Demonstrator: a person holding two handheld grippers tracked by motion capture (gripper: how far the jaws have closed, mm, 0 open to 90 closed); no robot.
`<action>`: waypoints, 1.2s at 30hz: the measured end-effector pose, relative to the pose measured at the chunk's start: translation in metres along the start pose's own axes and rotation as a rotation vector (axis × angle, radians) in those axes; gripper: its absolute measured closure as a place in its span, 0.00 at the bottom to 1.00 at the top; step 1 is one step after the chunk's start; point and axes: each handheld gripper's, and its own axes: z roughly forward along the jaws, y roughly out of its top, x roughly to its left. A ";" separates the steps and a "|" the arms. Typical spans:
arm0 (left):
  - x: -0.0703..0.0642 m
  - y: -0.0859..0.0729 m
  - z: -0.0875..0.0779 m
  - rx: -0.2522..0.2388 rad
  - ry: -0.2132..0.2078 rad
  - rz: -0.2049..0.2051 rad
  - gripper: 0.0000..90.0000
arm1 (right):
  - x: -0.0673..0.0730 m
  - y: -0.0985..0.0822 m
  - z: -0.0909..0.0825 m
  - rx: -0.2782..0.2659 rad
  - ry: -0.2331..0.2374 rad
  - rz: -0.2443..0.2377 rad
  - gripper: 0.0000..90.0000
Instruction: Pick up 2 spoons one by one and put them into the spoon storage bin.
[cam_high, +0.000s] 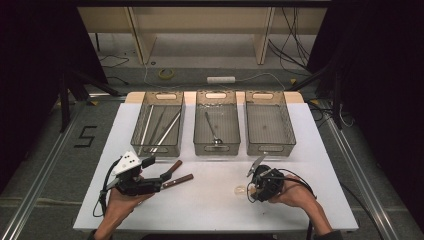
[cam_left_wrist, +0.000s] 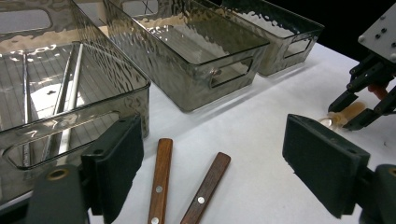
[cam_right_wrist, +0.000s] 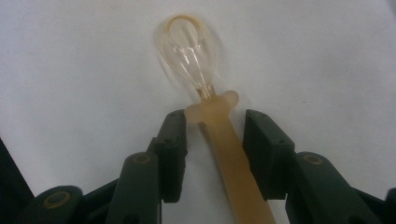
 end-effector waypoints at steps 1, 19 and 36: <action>0.000 0.000 0.000 -0.001 -0.001 -0.001 0.22 | 0.001 0.000 0.000 0.001 -0.002 0.000 0.67; -0.001 0.000 0.001 0.003 0.002 0.002 0.22 | 0.002 0.000 0.000 0.003 -0.017 -0.047 0.86; 0.000 0.000 0.000 -0.001 0.006 0.005 0.22 | 0.001 -0.001 -0.011 -0.053 0.010 -0.024 0.88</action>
